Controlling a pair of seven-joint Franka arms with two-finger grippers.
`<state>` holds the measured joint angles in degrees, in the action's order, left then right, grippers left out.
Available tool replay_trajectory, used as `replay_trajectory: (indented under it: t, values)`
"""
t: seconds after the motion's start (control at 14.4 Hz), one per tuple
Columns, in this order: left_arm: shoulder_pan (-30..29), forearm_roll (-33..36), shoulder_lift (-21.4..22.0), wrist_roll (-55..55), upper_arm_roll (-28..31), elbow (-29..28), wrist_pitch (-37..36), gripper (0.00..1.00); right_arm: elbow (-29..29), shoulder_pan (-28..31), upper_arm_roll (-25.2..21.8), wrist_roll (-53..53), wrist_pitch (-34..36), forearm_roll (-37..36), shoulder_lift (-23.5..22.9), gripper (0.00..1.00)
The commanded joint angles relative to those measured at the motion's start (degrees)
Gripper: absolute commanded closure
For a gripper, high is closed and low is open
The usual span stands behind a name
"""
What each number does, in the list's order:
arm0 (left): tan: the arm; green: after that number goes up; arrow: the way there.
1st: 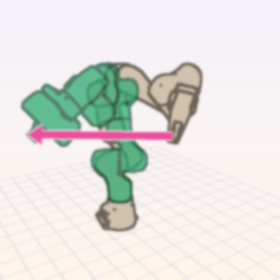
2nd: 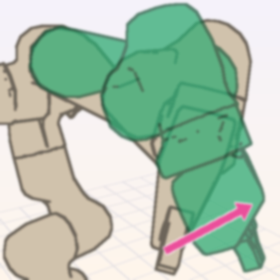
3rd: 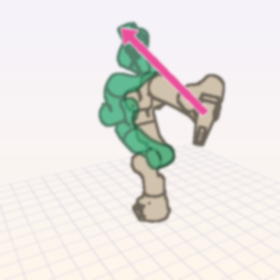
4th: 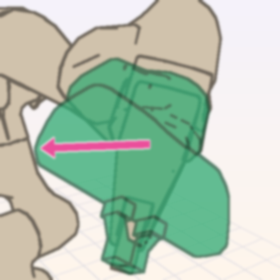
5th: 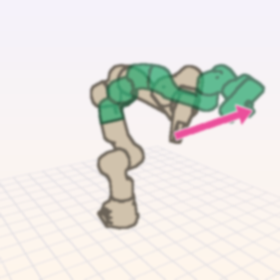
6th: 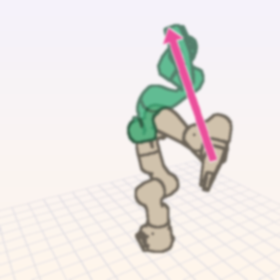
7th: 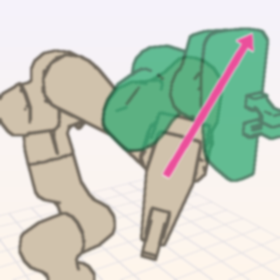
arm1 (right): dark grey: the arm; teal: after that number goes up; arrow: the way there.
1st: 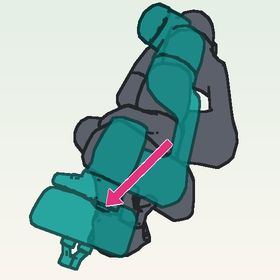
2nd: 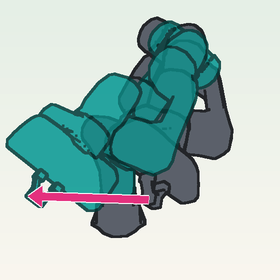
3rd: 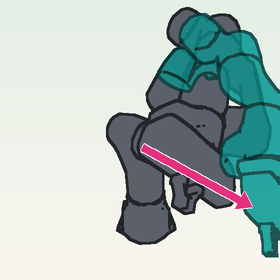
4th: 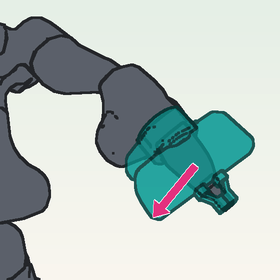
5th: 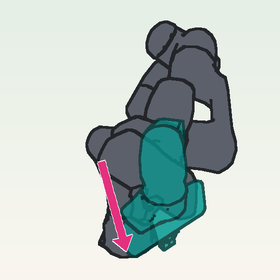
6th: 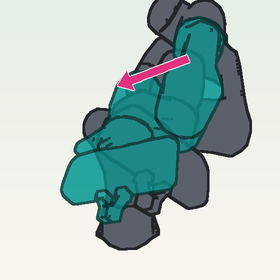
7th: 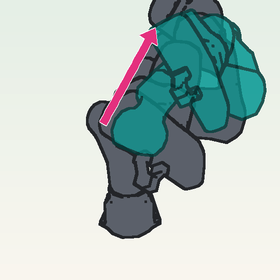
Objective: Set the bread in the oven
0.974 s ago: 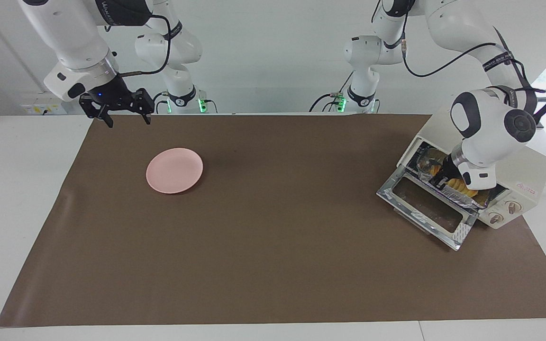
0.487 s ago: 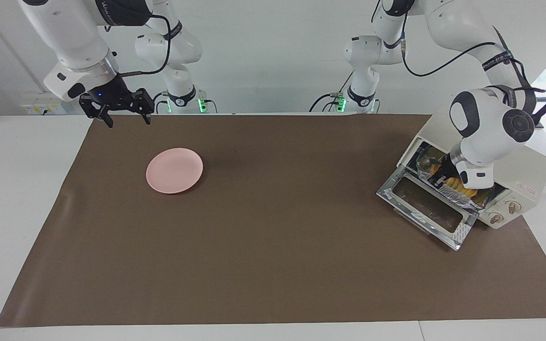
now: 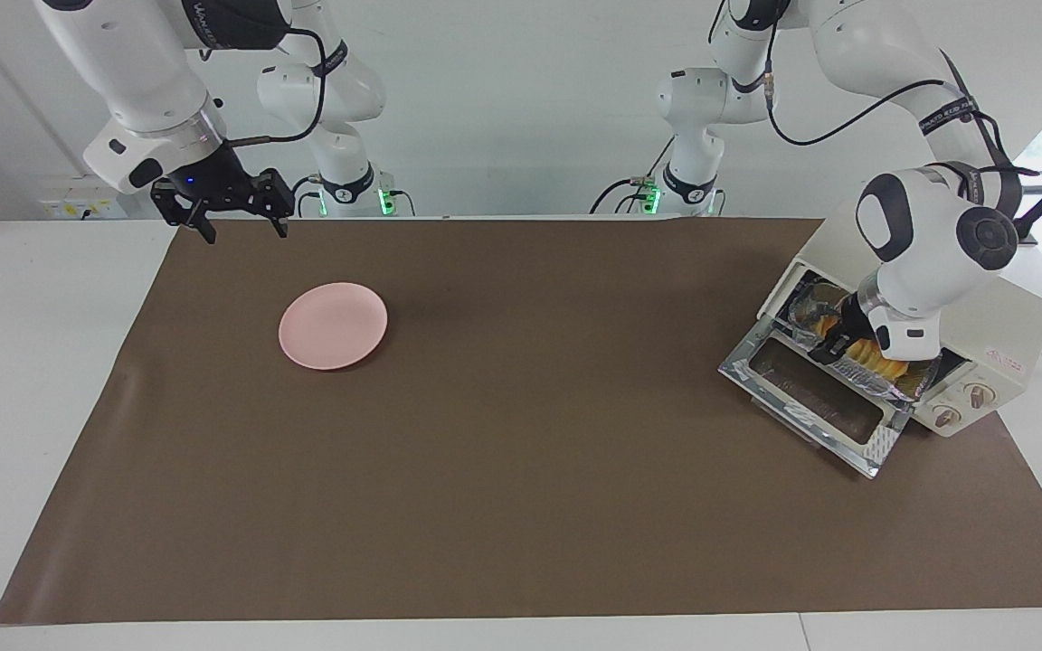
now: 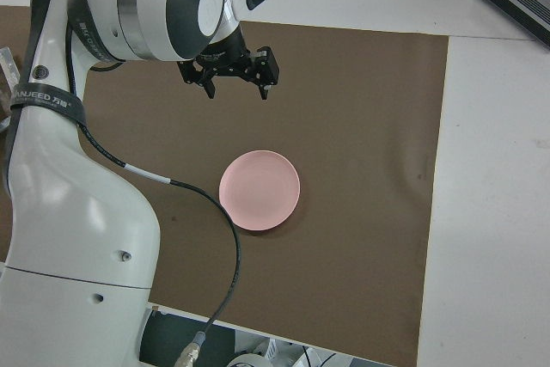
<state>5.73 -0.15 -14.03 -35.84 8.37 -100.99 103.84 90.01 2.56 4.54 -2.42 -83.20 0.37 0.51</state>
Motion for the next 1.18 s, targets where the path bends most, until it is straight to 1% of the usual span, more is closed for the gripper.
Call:
replay_trajectory:
  t: [0.0, 0.14, 0.21, 0.28, 0.35, 0.49, 0.7, 0.77, 0.9, 1.04, 1.11]
  values:
    - [0.8, 1.7, 1.6, 1.1, 0.3, 2.9, 0.9, 0.0, 1.0, 1.1, 0.6, -1.0, 0.3, 0.6, 1.1, 0.0]
    - [1.4, 1.8, 2.0, 2.6, 0.3, 6.9, 0.3, 0.0, 1.0, 1.1, 0.6, -1.0, 0.2, 0.5, 1.1, 0.0]
    - [1.3, 1.6, 3.4, 5.2, 0.3, 8.5, -1.3, 0.0, 1.0, 1.1, 0.6, -1.0, 0.2, 0.5, 1.1, 0.0]
    - [0.9, 1.6, 5.8, 10.3, 0.1, 8.8, -4.0, 0.0, 1.0, 1.1, 0.6, -1.0, 0.2, 0.5, 1.1, 0.0]
    - [0.7, 1.0, 8.1, 17.8, 0.1, 8.8, -7.4, 0.0, 1.0, 1.1, 0.6, -1.0, 0.2, 0.5, 1.1, 0.0]
    - [0.7, 1.1, 11.6, 29.8, 0.3, 8.7, -14.2, 0.0, 1.0, 1.1, 0.6, -1.0, 0.2, 0.5, 1.1, 0.0]
    - [1.0, 1.1, 13.3, 44.2, 0.2, 8.9, -20.4, 0.0, 1.0, 1.1, 0.6, -1.0, 0.2, 0.5, 1.1, 0.0]
    - [1.4, 0.9, 13.2, 46.1, 0.0, 9.1, -21.7, 0.0, 1.0, 1.1, 0.6, -1.0, 0.2, 0.5, 1.1, 0.0]
    - [2.3, -0.2, 13.3, 46.1, -0.2, 9.0, -22.1, 0.0, 1.0, 1.1, 0.6, -1.0, 0.2, 0.5, 1.1, 0.0]
    - [1.4, -0.9, 12.8, 45.9, -1.0, 9.3, -21.8, 0.0, 1.0, 1.1, 0.6, -1.0, 0.2, 0.6, 1.1, 0.0]
    - [-1.0, -1.0, 12.1, 45.9, -2.6, 10.5, -22.2, 0.0, 1.0, 1.1, 0.6, -1.0, 0.2, 0.5, 1.1, 0.0]
